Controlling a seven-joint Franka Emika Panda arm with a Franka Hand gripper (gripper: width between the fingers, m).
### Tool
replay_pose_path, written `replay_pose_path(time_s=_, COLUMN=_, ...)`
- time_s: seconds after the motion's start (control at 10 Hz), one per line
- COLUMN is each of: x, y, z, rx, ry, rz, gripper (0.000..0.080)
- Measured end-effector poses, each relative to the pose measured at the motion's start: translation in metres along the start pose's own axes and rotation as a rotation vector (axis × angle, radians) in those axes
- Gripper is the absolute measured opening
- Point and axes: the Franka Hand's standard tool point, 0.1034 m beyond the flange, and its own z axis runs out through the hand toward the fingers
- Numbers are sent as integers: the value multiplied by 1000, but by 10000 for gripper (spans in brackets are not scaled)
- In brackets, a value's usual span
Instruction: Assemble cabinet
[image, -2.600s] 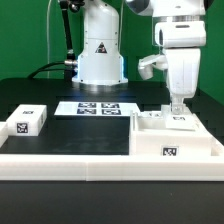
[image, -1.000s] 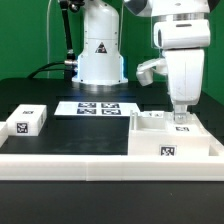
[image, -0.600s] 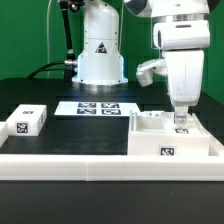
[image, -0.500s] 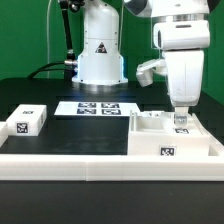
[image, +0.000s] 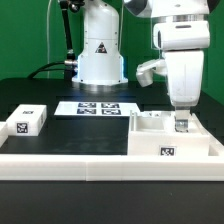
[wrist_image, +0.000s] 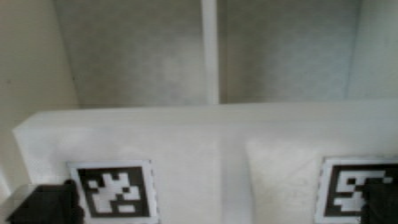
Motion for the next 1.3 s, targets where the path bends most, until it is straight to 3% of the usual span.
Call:
replay_pose_path(time_s=0.4, x=0, y=-26, z=-38, rx=-22, ry=-21, rz=20, gripper=797)
replay_pose_path(time_s=0.7, x=-5, y=-63, z=-35, rx=12, ry=-45, rz=97, gripper=797)
replay_pose_path(time_s=1.1, x=-7, y=-62, z=-34, rx=14, ry=-45, rz=95, gripper=797)
replay_pose_path(time_s=1.3, x=-10, y=-71, z=-31, rx=20, ry=-45, rz=14, gripper=797)
